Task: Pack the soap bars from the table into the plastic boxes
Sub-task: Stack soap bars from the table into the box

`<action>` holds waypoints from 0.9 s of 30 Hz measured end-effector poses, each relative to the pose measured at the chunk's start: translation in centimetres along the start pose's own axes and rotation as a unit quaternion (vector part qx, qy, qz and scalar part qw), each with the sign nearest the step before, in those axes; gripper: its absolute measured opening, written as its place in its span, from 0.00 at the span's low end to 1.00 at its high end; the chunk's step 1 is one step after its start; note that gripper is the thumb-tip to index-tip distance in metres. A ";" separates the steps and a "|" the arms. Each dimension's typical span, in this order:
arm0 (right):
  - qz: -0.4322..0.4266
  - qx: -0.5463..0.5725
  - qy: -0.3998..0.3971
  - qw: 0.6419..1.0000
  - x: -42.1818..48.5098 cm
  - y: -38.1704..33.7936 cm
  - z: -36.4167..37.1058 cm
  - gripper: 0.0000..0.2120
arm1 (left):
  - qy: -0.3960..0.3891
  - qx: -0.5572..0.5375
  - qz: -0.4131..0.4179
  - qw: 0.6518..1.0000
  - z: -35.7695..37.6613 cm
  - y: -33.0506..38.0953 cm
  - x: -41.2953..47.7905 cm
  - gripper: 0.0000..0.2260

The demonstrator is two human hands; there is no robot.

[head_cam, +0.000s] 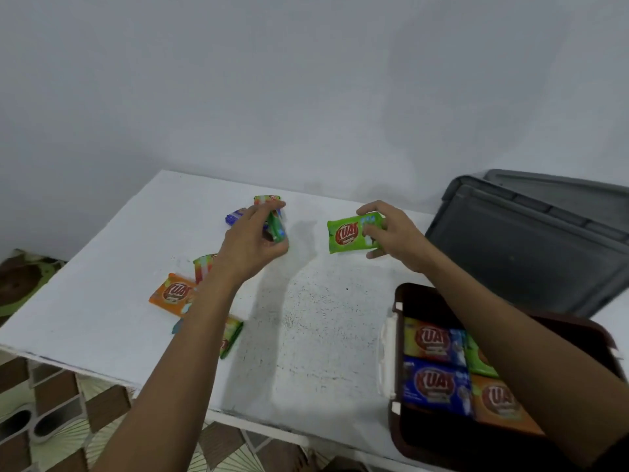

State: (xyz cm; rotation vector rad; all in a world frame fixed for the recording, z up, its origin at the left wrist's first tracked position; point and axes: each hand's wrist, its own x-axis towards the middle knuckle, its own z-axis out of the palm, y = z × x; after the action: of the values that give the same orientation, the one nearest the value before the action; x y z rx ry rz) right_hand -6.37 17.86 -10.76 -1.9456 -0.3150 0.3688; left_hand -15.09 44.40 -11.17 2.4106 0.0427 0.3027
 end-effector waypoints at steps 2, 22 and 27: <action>-0.012 0.020 0.014 1.000 -2.1 -0.3 -1.4 0.09 | 0.002 -0.061 -0.006 0.998 0.5 1.9 -0.6 0.28; -0.012 0.058 0.057 0.997 -21.9 1.6 -10.7 0.20 | -0.043 -0.413 -0.023 0.910 9.5 14.3 -6.6 0.24; 0.038 0.084 0.029 0.995 -22.2 3.9 -9.7 0.18 | -0.072 -0.471 -0.076 0.876 11.6 14.8 -7.9 0.23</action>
State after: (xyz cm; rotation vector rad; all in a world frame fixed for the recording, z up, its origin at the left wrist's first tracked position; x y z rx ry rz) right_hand -22.72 -0.35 -8.31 -1.8020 -0.1674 0.3752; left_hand -20.88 24.84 -11.61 1.4351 0.0110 0.0351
